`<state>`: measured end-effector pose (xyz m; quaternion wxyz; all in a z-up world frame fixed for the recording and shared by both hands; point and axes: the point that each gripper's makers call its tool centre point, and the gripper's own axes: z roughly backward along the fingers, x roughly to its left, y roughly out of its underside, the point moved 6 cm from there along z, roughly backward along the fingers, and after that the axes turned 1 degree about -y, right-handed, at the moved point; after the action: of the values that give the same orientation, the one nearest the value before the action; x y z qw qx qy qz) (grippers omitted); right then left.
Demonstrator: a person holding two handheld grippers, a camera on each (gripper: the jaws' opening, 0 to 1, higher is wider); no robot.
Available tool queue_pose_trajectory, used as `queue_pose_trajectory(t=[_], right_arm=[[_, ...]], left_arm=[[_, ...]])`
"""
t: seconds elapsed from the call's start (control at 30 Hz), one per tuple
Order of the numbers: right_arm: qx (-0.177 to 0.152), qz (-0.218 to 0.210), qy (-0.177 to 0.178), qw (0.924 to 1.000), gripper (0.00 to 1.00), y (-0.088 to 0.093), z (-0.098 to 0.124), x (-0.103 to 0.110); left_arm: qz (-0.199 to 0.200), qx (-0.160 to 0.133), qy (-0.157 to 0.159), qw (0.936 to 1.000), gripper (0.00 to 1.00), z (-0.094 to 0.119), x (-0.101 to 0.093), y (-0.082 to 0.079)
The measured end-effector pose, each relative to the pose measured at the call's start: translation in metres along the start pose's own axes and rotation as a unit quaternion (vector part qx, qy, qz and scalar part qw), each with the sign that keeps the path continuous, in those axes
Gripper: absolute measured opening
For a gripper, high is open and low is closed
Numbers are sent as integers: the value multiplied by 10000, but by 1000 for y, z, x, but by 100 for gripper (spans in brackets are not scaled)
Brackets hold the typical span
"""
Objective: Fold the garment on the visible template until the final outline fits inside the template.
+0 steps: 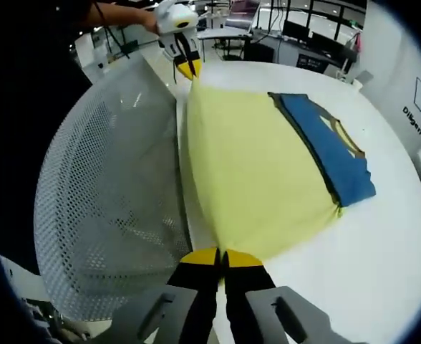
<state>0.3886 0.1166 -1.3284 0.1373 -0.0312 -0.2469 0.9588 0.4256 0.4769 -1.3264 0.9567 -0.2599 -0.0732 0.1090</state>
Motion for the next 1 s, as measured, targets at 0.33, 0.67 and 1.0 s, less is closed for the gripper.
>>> queue_pose_trajectory(t=[0.33, 0.67, 1.0], right_arm=[[92, 111, -211, 9997, 0, -7, 14, 8], [23, 155, -82, 9998, 0, -14, 28, -7], [-86, 267, 176, 9995, 0, -26, 38, -27]], left_arm=[[-136, 171, 230, 9995, 3, 21, -5, -10], [38, 158, 317, 9994, 3, 32, 7, -25], [-171, 115, 13, 9998, 3, 34, 27, -35]])
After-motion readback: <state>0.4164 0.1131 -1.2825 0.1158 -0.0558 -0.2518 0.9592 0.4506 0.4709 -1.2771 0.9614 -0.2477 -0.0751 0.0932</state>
